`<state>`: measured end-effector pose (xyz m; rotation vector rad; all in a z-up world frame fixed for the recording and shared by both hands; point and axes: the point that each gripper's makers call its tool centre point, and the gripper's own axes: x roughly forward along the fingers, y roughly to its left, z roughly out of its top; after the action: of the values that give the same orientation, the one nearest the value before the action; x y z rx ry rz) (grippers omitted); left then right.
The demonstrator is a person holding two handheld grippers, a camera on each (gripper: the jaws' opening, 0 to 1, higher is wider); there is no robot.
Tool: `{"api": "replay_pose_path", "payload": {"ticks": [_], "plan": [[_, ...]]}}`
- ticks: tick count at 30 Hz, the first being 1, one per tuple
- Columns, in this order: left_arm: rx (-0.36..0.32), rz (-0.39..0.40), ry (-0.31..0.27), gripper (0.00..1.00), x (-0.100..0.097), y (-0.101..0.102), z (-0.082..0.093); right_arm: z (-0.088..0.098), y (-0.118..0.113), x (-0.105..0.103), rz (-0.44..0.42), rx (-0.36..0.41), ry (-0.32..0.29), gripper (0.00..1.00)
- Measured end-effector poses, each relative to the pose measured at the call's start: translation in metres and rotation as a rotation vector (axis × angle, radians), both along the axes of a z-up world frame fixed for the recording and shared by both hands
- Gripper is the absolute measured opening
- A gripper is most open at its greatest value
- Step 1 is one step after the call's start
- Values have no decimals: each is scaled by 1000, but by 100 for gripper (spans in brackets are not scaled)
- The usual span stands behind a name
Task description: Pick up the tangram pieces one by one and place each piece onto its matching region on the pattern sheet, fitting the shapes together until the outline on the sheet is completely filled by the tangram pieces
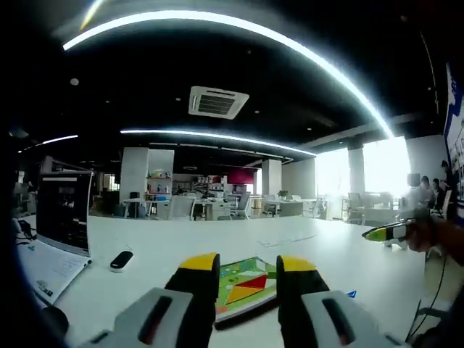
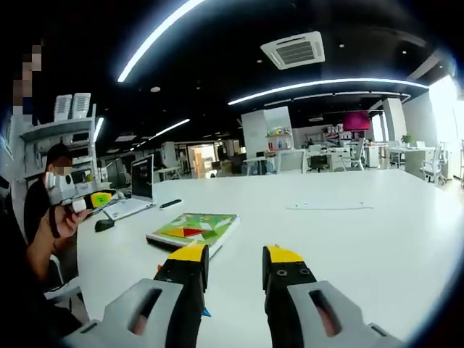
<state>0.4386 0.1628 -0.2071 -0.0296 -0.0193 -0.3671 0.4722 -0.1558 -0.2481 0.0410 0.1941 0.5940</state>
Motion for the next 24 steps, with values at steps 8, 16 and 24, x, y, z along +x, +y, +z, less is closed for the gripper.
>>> {"api": "replay_pose_path", "payload": {"ticks": [8,16,24], "plan": [[-13,64,-26,33,-3,22,16,-20,-7,8,-20,-38,56,31],[207,42,-9,33,-3,-5,-5,-20,5,2,26,-64,42,31],[479,-325,61,32,-8,-81,-37,-37,-20,-16,-4,-80,85,31]]}}
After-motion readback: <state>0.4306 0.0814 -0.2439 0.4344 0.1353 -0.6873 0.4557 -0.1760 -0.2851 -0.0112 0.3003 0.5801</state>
